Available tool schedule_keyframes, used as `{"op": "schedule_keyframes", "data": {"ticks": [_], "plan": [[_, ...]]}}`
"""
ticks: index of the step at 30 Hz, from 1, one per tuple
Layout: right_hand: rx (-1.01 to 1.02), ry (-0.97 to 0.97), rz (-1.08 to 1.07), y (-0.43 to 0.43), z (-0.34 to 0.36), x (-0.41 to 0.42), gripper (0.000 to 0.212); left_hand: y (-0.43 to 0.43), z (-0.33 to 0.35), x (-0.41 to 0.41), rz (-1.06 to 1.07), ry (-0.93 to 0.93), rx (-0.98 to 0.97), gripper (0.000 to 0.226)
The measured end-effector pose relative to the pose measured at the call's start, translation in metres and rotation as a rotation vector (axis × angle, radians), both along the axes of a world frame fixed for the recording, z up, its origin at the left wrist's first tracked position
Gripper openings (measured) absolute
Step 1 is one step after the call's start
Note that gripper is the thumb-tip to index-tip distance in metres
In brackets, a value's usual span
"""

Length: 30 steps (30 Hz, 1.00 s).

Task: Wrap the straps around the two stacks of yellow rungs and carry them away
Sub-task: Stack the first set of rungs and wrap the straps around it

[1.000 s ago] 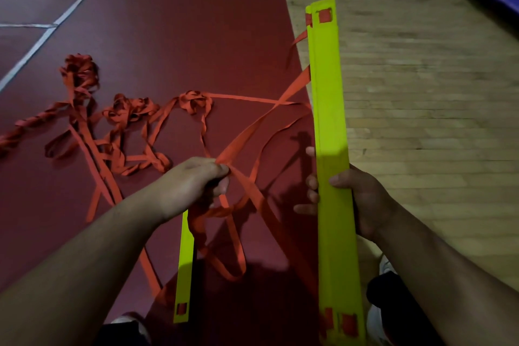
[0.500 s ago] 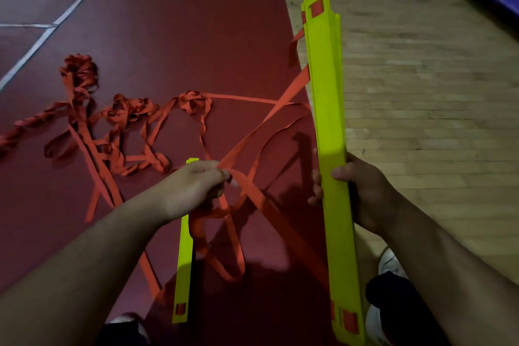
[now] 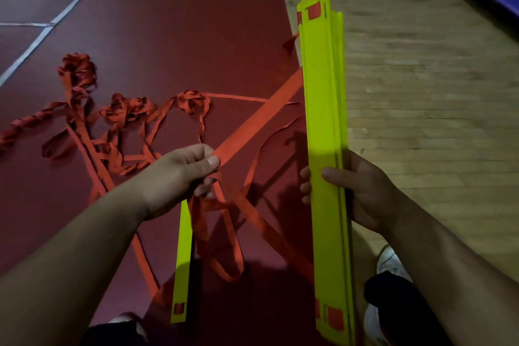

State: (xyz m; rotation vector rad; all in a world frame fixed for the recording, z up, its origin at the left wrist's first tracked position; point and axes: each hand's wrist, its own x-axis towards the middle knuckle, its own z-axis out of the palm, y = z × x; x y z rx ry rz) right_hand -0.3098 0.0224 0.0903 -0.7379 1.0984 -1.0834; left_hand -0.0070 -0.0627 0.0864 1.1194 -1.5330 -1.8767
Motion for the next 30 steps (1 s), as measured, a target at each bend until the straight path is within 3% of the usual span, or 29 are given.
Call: {"op": "schedule_keyframes", "data": {"ticks": [2,4,7,9,18,22,23,26,30], "plan": [[0.011,0.000,0.014,0.001,-0.001,0.002,0.085,0.000,0.002,0.003,-0.047,0.070,0.010,0.031],[0.025,0.001,0.020,0.001,-0.001,0.001,0.095,0.000,0.004,0.003,-0.076,0.074,0.000,0.029],[0.027,-0.046,0.071,-0.001,0.001,0.000,0.066,0.001,0.003,0.002,-0.079,0.069,0.003,0.024],[0.040,-0.066,0.082,0.001,0.000,0.000,0.049,0.000,0.002,0.003,-0.072,0.096,0.012,0.034],[-0.018,0.083,-0.021,-0.001,-0.004,-0.001,0.045,-0.002,0.001,0.001,-0.048,0.141,0.000,0.046],[0.025,-0.088,0.010,-0.002,-0.005,-0.002,0.081,-0.003,0.001,0.000,-0.044,0.134,0.009,0.048],[0.016,-0.097,0.030,-0.001,-0.006,-0.002,0.080,-0.003,0.002,0.001,-0.042,0.136,0.009,0.047],[0.003,-0.012,0.040,0.000,-0.007,0.003,0.054,-0.003,0.004,-0.001,-0.027,0.167,0.016,0.045],[0.081,-0.152,0.080,0.005,-0.020,0.017,0.042,0.003,0.021,-0.015,0.052,0.348,0.057,0.030]]}}
